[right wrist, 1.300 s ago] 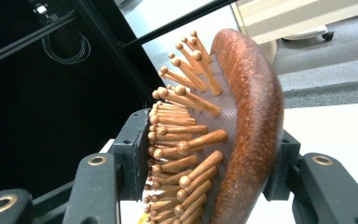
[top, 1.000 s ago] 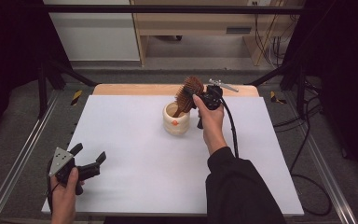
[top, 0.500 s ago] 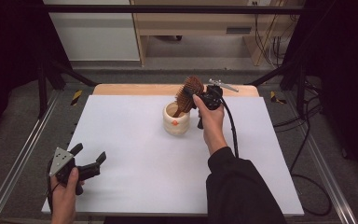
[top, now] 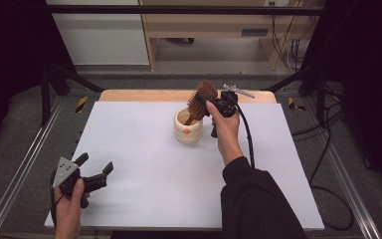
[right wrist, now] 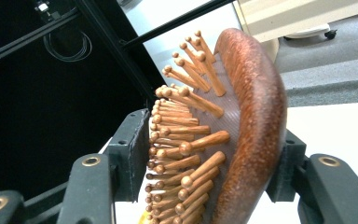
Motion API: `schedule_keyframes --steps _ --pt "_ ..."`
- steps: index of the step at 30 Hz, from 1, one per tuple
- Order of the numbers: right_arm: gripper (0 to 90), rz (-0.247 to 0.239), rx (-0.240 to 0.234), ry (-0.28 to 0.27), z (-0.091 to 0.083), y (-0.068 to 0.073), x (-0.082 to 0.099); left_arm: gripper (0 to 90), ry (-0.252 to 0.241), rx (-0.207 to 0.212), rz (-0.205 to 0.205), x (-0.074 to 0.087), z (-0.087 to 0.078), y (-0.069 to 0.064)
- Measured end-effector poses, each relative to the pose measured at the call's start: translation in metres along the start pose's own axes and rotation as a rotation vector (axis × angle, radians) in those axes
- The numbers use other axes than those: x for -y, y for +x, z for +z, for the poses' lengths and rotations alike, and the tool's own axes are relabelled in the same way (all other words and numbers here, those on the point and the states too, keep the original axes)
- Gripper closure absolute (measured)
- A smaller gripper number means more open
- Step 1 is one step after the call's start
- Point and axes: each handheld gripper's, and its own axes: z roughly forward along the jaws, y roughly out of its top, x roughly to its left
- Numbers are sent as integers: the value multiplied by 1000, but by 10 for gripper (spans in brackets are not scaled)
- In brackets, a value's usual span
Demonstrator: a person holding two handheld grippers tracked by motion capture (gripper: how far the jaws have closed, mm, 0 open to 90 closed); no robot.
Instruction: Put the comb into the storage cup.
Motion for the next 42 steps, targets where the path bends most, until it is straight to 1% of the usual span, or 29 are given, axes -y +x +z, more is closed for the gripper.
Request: schedule_keyframes --steps 6,8,11,27,31,42 --pt "400 5 -1 3 0 0 0 19 2 1 0 0 0 0" --pt "397 -3 0 2 0 0 0 19 1 1 0 0 0 0" --pt "391 6 -2 5 0 1 -1 19 1 1 -1 0 0 0" --pt "359 -12 8 12 -4 -1 -3 19 2 0 -1 0 0 0" --pt "352 -5 8 12 -5 -1 -4 19 2 0 0 0 0 0" --pt "344 -13 15 13 -7 -1 -5 19 1 0 0 0 0 0"
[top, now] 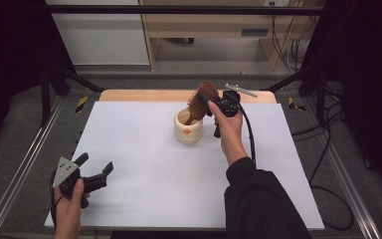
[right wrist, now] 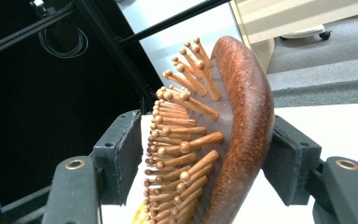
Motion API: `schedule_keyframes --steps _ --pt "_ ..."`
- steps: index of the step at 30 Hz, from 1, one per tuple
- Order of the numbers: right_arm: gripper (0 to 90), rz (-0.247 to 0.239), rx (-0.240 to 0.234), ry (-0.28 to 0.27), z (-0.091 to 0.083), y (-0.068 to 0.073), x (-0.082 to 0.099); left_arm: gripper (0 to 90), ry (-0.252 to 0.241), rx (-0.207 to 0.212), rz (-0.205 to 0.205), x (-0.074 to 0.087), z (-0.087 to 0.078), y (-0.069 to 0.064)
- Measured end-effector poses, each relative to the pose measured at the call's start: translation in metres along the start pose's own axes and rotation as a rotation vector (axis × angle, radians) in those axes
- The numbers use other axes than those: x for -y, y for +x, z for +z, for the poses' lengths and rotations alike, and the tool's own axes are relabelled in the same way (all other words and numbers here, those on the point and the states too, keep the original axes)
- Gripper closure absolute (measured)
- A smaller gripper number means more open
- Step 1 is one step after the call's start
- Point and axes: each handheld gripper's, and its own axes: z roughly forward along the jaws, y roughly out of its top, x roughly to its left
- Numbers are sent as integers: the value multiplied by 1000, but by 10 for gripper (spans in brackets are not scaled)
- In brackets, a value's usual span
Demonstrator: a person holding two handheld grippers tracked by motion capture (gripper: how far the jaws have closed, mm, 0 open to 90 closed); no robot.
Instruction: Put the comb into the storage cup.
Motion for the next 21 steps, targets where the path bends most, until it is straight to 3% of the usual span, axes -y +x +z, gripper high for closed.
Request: schedule_keyframes --steps 10,21 --pt "340 -7 1 -12 -2 0 -2 19 -3 0 0 0 0 0" --pt "272 -36 24 -16 -7 -1 -6 19 -1 -1 0 0 0 0"
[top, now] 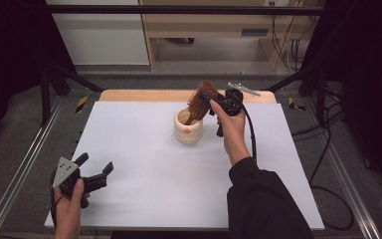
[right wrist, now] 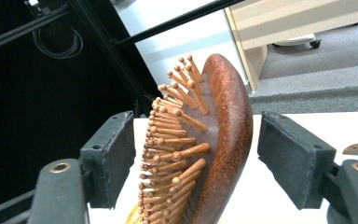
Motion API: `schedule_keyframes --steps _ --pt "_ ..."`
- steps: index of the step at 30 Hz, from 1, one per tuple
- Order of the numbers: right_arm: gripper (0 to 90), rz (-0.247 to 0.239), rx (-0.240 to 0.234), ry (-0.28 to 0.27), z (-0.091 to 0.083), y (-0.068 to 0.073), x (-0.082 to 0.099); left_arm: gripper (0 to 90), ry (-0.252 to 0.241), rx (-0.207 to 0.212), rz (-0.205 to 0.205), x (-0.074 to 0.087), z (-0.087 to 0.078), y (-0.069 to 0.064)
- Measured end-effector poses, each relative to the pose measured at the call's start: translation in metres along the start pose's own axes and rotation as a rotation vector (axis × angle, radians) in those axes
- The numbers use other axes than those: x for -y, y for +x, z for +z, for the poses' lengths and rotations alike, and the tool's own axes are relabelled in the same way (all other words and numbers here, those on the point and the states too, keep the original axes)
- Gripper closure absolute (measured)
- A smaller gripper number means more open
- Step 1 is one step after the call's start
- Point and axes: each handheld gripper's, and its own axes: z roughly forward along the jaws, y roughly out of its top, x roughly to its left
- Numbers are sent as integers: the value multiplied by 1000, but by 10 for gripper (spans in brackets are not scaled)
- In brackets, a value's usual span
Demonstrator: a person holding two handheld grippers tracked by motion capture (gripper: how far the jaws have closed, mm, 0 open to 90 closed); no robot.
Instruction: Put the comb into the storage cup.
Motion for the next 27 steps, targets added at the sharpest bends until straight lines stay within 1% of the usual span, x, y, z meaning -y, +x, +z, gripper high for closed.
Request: schedule_keyframes --steps 4,8,12,16,20,24,27 --pt "236 -49 28 0 -3 3 -2 19 1 1 0 0 0 0" --pt "206 -95 63 -12 -7 5 -5 19 1 2 -2 0 0 0" --pt "183 -121 79 -34 -13 8 -9 19 2 1 -10 1 1 1" --pt "140 -175 97 -37 -21 13 -15 18 3 1 -13 2 1 1" --pt "86 -211 96 -50 -30 18 -25 17 3 -1 -13 1 1 1" --pt "66 -239 103 -62 -40 22 -34 16 2 -1 -12 1 1 1" --pt "57 -247 90 -75 -46 24 -40 16 1 -2 -10 1 1 1"
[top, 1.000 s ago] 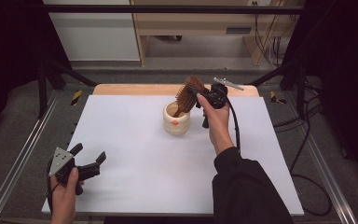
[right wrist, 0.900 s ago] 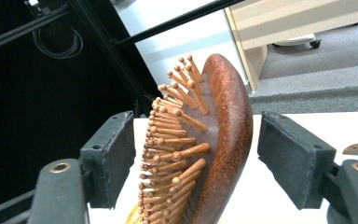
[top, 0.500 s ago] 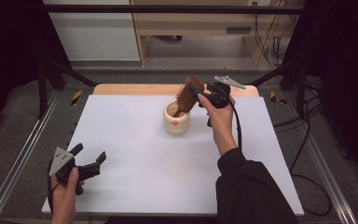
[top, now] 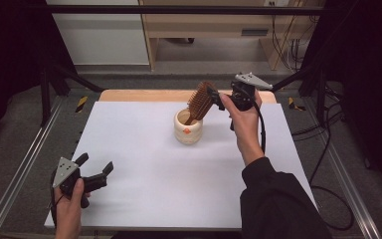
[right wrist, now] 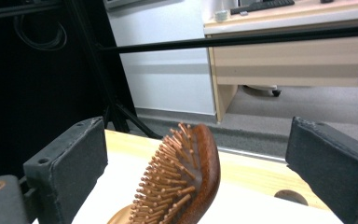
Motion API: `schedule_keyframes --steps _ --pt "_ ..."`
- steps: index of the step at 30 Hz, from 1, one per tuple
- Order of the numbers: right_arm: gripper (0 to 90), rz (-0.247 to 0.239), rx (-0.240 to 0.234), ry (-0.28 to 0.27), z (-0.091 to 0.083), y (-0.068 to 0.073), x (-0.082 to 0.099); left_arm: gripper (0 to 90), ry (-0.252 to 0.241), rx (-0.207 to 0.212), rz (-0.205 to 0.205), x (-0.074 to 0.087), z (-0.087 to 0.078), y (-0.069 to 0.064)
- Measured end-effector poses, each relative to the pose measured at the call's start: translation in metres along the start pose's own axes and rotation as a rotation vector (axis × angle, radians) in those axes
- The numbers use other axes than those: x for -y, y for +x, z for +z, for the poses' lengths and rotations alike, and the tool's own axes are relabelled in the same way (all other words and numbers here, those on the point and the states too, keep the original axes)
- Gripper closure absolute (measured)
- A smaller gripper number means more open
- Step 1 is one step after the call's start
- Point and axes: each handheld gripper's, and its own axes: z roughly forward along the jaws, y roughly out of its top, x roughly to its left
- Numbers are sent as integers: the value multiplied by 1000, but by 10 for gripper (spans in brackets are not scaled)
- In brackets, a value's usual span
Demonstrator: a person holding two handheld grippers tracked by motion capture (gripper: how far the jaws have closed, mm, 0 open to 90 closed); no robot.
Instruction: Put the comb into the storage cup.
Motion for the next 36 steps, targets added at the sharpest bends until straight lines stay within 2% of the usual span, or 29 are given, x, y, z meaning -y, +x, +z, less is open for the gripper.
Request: schedule_keyframes --steps 10,18,23,26,36 --pt "68 -20 -32 -26 -8 -1 -13 16 2 -7 5 0 0 0" --pt "80 -64 -35 -20 -11 -1 -15 16 3 -13 6 1 -3 1" --pt "74 -86 -59 -18 -13 1 -17 16 3 -18 2 1 -2 2" --pt "49 -102 -39 -20 -13 2 -17 16 3 -20 2 1 -2 2" --pt "41 -125 -26 -44 -22 4 -20 16 1 -20 0 1 -2 3"
